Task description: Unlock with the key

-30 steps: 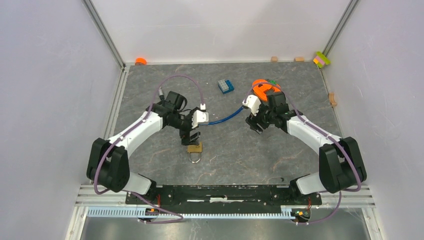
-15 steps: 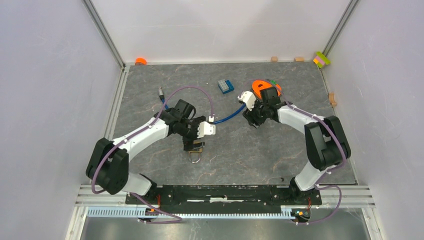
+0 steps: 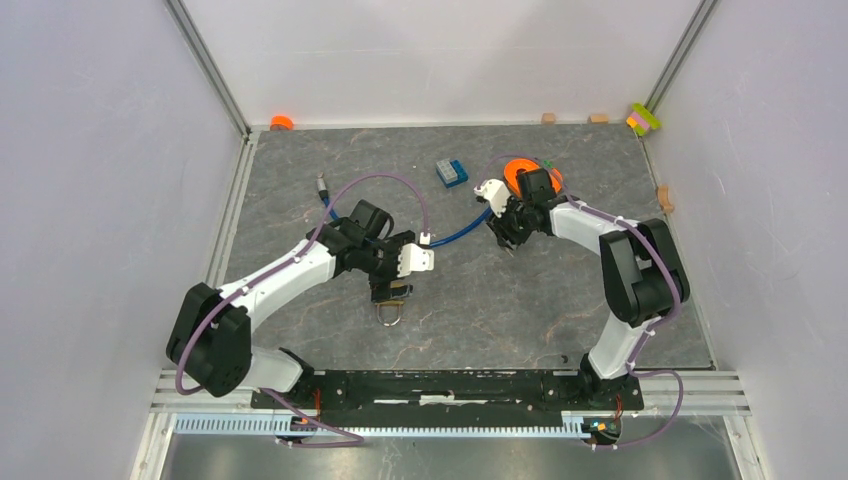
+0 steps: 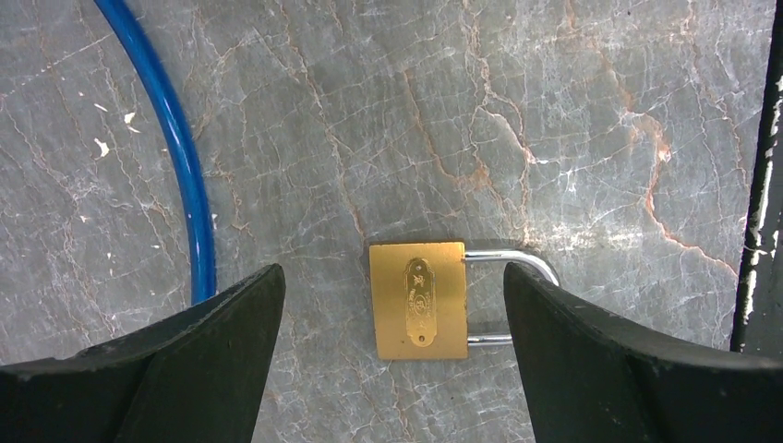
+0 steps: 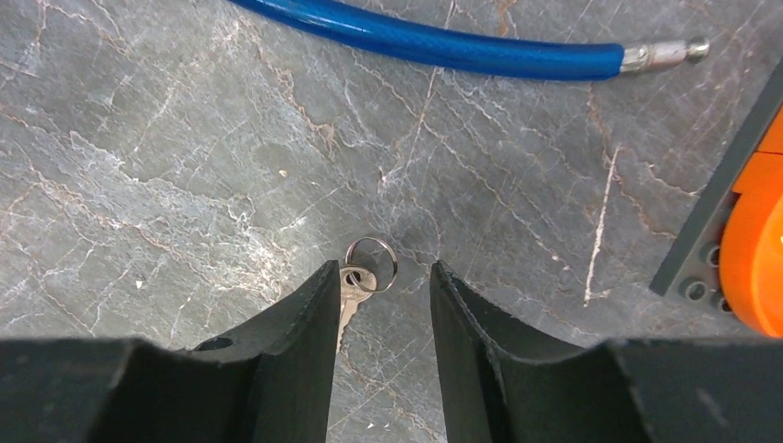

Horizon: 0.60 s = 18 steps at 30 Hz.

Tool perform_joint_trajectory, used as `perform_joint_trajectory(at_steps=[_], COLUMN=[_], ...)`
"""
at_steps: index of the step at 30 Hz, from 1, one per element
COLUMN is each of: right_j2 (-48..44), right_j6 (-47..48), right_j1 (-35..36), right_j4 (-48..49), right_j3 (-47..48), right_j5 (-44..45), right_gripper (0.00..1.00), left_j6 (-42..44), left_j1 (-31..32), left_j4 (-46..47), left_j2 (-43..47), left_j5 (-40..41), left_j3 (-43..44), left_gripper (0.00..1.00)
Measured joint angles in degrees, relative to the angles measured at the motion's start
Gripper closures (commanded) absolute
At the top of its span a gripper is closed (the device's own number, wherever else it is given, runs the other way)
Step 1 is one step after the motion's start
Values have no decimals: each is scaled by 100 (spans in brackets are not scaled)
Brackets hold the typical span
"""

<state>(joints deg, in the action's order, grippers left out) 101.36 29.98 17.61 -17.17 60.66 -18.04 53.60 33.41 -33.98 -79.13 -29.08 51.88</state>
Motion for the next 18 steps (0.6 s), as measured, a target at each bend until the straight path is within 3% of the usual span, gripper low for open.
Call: perform_joint_trajectory(at_steps=[12,18], right_j2=[179,179], right_j6=[0,-2], right_j1=[-17,-28], right_j4=[-94,-125], right_j3=[52,52], right_j5=[-136,-214], right_gripper=[66,79], left_j6=[-48,-57], left_j1=[39,46], left_j4=[22,101], left_j2=[7,9], left_j5=[-127,-127], left_j3=[-2,-4], left_gripper=[6,6])
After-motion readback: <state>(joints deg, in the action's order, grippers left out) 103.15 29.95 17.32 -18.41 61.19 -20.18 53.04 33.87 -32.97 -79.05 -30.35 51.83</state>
